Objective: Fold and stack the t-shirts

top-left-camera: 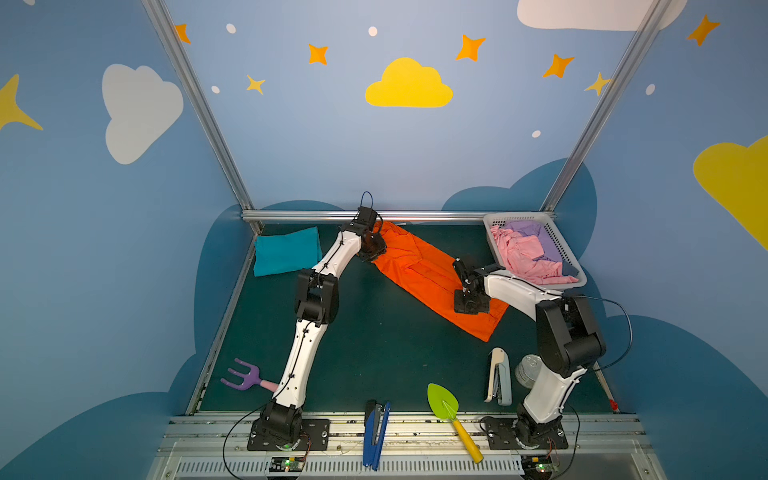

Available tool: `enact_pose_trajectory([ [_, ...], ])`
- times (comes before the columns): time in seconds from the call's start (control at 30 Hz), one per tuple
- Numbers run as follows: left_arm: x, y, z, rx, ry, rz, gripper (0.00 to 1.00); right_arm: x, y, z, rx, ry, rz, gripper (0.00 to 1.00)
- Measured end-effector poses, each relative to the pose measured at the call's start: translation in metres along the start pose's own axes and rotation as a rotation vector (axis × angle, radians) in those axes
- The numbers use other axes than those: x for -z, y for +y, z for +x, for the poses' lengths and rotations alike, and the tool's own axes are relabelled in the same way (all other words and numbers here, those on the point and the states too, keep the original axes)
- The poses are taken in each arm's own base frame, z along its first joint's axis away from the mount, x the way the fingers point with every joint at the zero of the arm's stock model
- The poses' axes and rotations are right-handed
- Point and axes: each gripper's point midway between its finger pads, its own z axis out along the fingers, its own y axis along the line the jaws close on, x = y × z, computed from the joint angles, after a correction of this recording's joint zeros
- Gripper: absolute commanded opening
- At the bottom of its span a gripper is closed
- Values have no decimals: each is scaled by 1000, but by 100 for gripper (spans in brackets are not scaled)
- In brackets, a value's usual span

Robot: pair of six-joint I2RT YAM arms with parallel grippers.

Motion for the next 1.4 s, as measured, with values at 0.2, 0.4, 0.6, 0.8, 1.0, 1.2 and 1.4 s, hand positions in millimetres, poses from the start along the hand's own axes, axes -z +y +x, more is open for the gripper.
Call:
enact_pose_trajectory([
  [0.2,-2,-5,9,-8,18,4,36,-8,2,19,28,34,43,0],
  [0.4,-13,3,-8,7,-6,10,36,1,65,42,210,31,-1,0],
  [0.6,-19,18,-24,40,-17,17,37,18,166,80,457,37,-168,0],
  [0.8,-17,27,-46,70,-51,41,38,36,245,130,654,91,-370,0],
  [1.0,-16,34,-59,90,-62,63,39,53,318,183,805,166,-563,0],
  [1.2,-23,21,-59,67,-49,140,38,57,328,201,854,202,-620,0],
  [1.4,-28,3,-40,-9,-15,160,38,65,273,159,749,131,-507,0],
])
